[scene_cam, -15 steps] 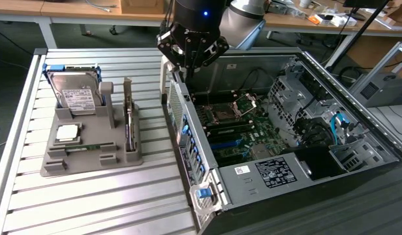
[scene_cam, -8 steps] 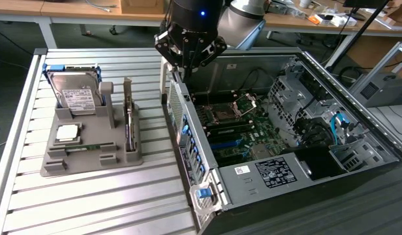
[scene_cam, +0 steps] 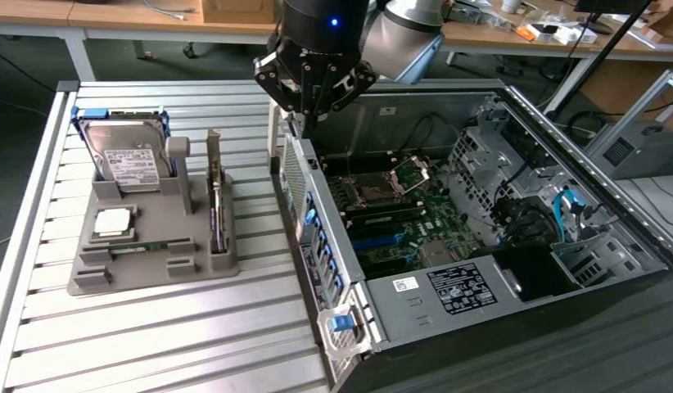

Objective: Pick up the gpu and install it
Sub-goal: 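Reach for the gpu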

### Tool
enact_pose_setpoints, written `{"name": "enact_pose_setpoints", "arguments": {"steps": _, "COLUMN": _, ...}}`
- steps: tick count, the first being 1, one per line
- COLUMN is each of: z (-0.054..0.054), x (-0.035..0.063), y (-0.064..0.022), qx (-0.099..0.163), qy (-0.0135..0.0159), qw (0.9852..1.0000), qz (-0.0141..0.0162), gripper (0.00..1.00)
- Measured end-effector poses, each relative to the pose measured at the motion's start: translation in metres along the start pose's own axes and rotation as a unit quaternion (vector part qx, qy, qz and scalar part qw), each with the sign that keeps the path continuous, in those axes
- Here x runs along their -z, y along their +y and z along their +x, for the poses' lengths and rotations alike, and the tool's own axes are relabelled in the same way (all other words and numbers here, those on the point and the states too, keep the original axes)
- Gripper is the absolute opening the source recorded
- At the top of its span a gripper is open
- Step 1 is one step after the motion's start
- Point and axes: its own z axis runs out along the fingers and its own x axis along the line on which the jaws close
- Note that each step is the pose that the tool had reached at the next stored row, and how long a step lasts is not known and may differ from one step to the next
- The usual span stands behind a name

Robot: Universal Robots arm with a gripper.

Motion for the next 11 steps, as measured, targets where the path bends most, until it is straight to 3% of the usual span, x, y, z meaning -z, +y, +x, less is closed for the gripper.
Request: {"name": "enact_pose_setpoints", "arguments": {"steps": 11, "z": 0.0076, "x": 0.0002, "y": -0.0006, "qx": 0.0, "qy": 0.0, "qw": 1.0, "qz": 0.0, "gripper": 0.11}}
